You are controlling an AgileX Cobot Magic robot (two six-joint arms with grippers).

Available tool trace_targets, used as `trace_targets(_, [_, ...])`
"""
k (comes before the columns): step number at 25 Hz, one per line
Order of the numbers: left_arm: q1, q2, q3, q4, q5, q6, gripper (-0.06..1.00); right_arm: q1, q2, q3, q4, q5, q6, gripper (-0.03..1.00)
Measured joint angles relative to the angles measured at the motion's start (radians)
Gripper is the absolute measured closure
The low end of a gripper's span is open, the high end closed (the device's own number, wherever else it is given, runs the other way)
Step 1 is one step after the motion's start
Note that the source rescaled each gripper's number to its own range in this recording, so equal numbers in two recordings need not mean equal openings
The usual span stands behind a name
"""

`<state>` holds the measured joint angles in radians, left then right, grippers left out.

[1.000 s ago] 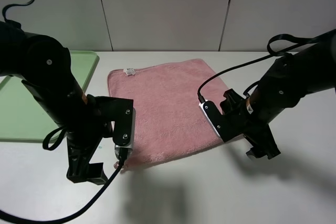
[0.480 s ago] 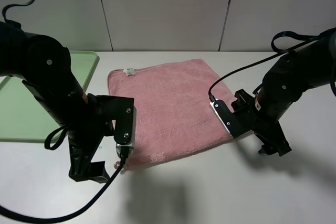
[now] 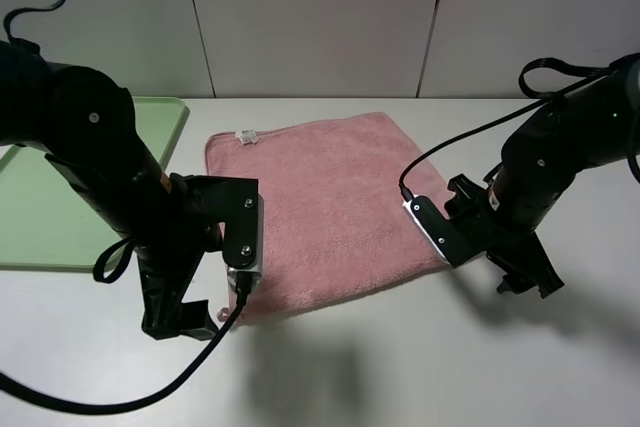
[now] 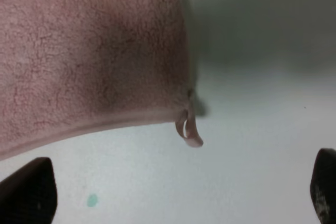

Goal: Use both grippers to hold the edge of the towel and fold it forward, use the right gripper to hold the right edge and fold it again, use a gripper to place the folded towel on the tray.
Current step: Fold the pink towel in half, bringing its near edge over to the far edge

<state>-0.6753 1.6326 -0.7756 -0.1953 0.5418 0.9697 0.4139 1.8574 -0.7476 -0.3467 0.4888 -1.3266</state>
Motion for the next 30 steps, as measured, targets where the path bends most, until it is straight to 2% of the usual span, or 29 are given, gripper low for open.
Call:
trace_targets(5, [0.000, 0.000, 0.000, -0.025, -0.003, 0.000, -0.02, 0.000, 0.006, 0.000, 0.021, 0.013, -0.005, 0.35])
trace_targets(8, [-0.007, 0.000, 0.000, -0.076, -0.026, 0.023, -0.02, 0.000, 0.006, 0.000, 0.031, 0.008, -0.005, 0.41])
trace_targets(13, [-0.079, 0.013, 0.000, -0.099, -0.085, 0.091, 0.00, 0.000, 0.006, 0.000, 0.043, 0.002, -0.005, 0.42])
trace_targets(18, [-0.135, 0.110, 0.000, -0.091, -0.132, 0.093, 0.02, -0.002, 0.006, 0.000, 0.059, -0.001, -0.005, 0.42])
trace_targets(30, [-0.140, 0.220, 0.000, -0.081, -0.242, 0.011, 0.03, -0.002, 0.006, 0.000, 0.114, -0.010, -0.007, 0.44])
